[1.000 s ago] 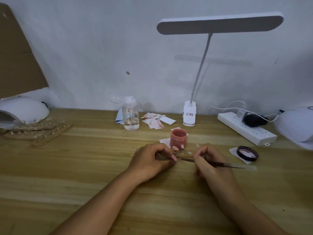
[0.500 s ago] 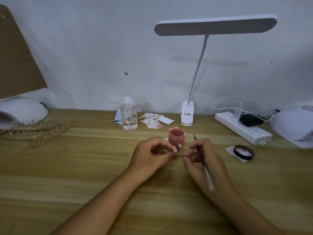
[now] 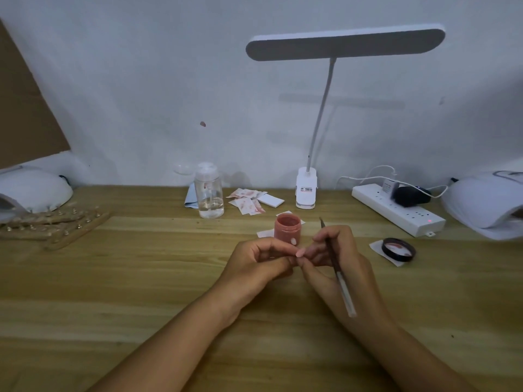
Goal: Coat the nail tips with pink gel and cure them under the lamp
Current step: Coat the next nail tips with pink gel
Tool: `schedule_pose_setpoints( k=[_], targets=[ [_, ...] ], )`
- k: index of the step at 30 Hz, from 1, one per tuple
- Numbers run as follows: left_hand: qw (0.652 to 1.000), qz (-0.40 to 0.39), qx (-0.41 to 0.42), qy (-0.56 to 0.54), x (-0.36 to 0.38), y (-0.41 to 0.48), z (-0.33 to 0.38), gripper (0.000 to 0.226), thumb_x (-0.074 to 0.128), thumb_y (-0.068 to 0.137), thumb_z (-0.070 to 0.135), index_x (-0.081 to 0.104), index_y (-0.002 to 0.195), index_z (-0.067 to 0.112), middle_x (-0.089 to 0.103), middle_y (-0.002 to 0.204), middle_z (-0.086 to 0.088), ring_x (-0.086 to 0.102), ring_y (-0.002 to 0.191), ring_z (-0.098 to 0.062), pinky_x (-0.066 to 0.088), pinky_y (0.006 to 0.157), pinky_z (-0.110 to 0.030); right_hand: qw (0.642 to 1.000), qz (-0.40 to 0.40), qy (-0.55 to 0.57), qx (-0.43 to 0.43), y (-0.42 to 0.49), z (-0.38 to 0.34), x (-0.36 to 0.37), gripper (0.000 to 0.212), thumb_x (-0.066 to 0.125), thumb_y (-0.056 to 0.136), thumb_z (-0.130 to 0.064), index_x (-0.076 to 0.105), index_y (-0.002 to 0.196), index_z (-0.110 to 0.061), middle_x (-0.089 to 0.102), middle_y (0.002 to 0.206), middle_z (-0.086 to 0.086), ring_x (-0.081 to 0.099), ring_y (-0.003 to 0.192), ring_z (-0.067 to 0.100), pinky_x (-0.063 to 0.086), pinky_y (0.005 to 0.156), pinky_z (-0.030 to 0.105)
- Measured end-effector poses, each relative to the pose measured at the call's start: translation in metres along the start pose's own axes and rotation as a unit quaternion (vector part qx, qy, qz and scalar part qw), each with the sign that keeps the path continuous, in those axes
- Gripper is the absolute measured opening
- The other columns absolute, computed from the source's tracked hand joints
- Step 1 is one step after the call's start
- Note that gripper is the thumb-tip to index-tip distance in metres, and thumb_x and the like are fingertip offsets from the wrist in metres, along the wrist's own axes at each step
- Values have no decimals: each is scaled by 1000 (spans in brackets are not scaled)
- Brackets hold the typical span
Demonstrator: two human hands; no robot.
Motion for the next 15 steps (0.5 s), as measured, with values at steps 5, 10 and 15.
schedule_pose_setpoints(
  k=[5, 10, 15],
  targets=[
    [998, 38, 48, 35, 3, -1, 3, 16, 76, 80, -3, 67, 90, 5, 72, 102, -10, 71, 82, -16, 56, 73, -24, 1000, 19, -11, -8, 0, -2, -1, 41, 73, 78, 3, 45, 96, -22, 65, 78, -7, 66, 75, 7, 53, 71, 24],
    [989, 79, 77, 100, 0, 1, 2, 26, 79, 79, 2, 59, 87, 17, 72, 101, 2, 72, 85, -17, 56, 75, -26, 998, 36, -36, -23, 4, 0, -4, 38, 72, 76, 4, 47, 96, -16, 59, 79, -11, 62, 76, 4, 50, 68, 19],
    [927, 178, 52, 325, -28, 7, 0, 28, 81, 76, 31, 55, 88, 30, 66, 89, 16, 60, 85, -3, 48, 77, -25, 996, 67, -50, -28, 9, 12, -14, 46, 73, 72, 4, 43, 94, -22, 59, 75, -10, 59, 75, 2, 43, 66, 7]
  ],
)
Point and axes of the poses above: each hand's wrist, its own y-axis towards the middle knuckle, its own x-axis out of the palm, z = x × y, the point moved 6 cm from there along y, towards the middle knuckle
